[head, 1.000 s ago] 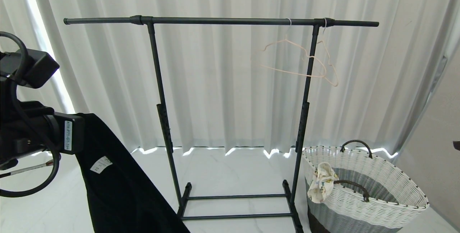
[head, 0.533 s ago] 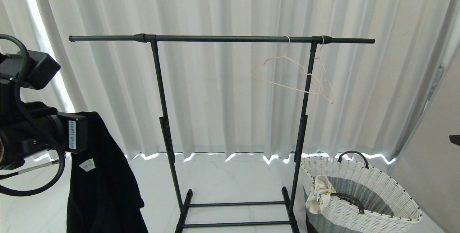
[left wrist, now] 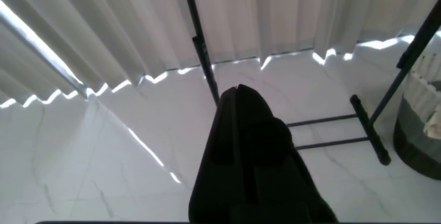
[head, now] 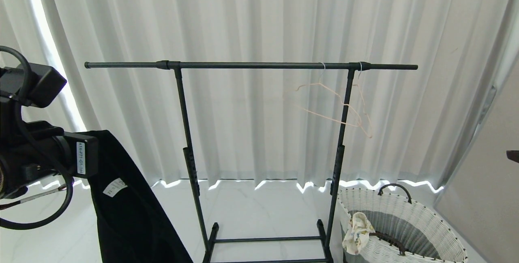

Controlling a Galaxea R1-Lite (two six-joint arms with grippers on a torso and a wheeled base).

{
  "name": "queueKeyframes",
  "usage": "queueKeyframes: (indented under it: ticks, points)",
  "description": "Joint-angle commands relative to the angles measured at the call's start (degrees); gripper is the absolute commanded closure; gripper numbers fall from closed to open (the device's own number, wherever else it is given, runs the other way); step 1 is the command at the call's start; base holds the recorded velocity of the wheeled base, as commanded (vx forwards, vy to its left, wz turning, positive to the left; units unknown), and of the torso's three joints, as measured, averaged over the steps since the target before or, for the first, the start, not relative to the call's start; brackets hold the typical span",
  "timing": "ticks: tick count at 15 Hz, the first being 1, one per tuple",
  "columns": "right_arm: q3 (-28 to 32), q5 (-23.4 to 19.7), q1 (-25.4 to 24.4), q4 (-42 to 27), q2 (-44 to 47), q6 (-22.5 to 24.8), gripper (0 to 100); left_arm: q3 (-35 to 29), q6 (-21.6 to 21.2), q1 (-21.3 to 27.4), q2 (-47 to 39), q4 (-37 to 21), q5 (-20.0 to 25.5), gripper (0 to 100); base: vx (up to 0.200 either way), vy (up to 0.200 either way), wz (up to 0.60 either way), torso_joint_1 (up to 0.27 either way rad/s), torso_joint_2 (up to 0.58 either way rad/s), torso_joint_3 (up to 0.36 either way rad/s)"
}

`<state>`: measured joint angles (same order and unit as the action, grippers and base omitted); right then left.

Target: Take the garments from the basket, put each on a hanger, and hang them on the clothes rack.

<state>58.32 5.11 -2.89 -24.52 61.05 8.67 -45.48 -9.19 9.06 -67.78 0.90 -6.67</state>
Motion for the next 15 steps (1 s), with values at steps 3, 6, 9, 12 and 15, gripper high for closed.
queueKeyframes:
  ticks: [3,6,9,12,15]
  points:
    - [-0.1,-0.4,0.0,0.0,0.1,-0.2,0,0.0,0.0,0.0,0.1,0.2,0.0,100,0.000,0.000,0.00,0.242,-0.52,-0.286]
    - [-0.3,-5.9,0.0,0.0,0.3,-4.0,0,0.0,-0.1,0.1,1.0,0.2,0.2,100,0.000,0.000,0.00,0.261,-0.54,-0.297]
    - [-2.4,-6.2,0.0,8.1,2.3,-6.6,0,0.2,-0.2,0.4,1.6,0.2,0.3,100,0.133,0.000,0.00,0.207,-0.44,-0.222]
    - [-4.4,-7.0,0.0,14.3,4.0,-6.6,0,0.2,-0.2,0.4,1.6,0.2,0.3,100,0.200,0.000,0.00,0.041,-0.10,-0.045]
    - [-4.4,-7.1,0.0,14.6,5.0,-6.5,0,0.2,-0.2,0.6,1.5,0.2,0.3,100,0.200,0.000,0.00,0.019,-0.01,-0.006]
